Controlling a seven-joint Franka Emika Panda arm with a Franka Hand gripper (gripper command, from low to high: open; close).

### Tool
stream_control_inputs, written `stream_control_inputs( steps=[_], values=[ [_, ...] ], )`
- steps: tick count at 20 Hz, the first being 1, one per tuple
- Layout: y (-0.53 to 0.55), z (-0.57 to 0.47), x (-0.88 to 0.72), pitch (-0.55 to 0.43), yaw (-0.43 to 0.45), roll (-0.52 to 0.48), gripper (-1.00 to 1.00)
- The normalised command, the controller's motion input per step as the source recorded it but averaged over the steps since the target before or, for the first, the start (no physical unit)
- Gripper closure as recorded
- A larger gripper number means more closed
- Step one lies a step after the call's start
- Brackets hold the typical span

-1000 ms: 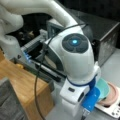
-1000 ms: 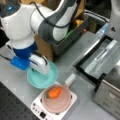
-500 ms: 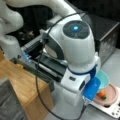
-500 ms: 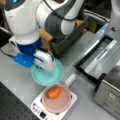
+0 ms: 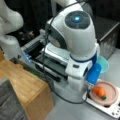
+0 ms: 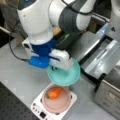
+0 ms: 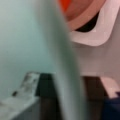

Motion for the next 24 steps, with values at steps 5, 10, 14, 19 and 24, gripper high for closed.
stream_control_inputs(
  steps=[5, 10, 14, 19, 24],
  values=[
    [-0.07, -0.10, -0.30, -0.174, -0.096, 0.183, 1.00],
    [-0.07, -0.09, -0.67, -0.161, -0.203, 0.294, 1.00],
    [-0.09, -0.19, -0.72, -0.239, -0.226, 0.269, 1.00],
    [-0.13, -0.26, -0.62, -0.246, -0.220, 0.115, 1.00],
    [-0.02, -0.25, -0.57, -0.279, -0.194, 0.057, 1.00]
  ],
)
